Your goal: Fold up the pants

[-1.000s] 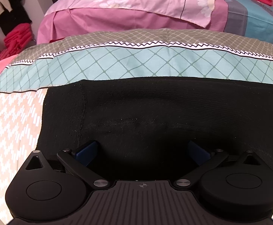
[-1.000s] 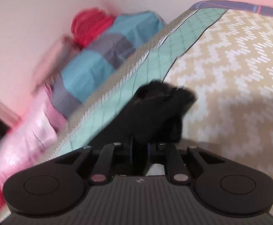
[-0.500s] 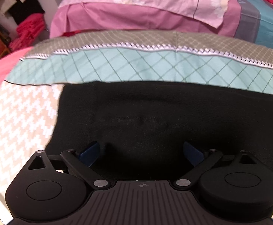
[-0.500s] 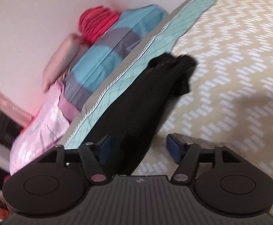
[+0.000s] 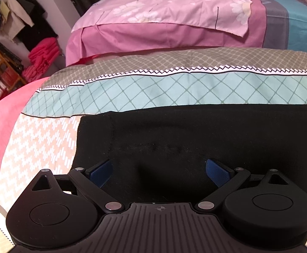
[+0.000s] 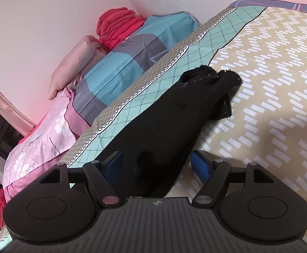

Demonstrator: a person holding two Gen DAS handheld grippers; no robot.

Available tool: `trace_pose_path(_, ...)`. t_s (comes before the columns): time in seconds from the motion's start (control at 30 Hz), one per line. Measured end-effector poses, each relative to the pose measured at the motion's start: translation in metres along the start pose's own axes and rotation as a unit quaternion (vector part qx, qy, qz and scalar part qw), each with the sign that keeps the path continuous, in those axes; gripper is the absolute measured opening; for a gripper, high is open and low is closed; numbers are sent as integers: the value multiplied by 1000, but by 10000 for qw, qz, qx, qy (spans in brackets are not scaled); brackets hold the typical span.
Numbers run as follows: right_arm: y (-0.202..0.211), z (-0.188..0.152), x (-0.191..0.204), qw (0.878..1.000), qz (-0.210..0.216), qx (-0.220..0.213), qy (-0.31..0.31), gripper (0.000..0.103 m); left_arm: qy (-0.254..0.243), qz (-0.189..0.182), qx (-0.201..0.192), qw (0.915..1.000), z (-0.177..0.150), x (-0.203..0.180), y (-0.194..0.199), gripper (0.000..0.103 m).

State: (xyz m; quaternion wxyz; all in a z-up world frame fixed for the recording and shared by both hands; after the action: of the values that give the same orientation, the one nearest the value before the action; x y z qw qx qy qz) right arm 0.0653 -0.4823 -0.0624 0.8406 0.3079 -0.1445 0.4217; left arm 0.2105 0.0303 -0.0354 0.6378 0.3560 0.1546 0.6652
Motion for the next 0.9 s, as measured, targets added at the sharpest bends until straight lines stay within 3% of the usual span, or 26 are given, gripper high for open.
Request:
trace_pose_path(0.57, -2, 0, 4, 9996, -54, -114, 253, 77, -117, -34, 238, 9996, -12, -10, -14, 103)
trace_pose_path(0.67, -4, -1, 8, 9983, -222, -188, 500, 61, -130, -46, 251, 9996, -13, -11, -16, 103)
trace_pose_path(0.7, -5, -2, 10, 9971, -312, -212, 666, 46, -137, -52, 253, 9996, -13, -11, -16, 103)
trace_pose_path(0.73, -6, -3, 10, 9956, -401, -224, 822, 39, -142, -60, 255, 9996, -12, -11, -17, 103)
trace_pose_path(0.9, -5, 0, 11, 9951, -428, -167, 871, 29, -114, -102, 255, 9996, -11, -8, -17, 103)
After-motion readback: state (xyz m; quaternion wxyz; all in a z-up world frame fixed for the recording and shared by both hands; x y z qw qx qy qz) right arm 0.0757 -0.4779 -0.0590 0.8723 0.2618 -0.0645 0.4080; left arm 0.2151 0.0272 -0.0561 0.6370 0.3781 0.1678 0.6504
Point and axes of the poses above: each gripper's, at about its wrist camera, not at the fingertips, and y roughly against the way its jaws point, x to its left, z to its top, the point moved 4 cm from there along -y, roughly the way its jaws point, and after that the axes turned 15 degrees about -x, right-handed, at the moved point
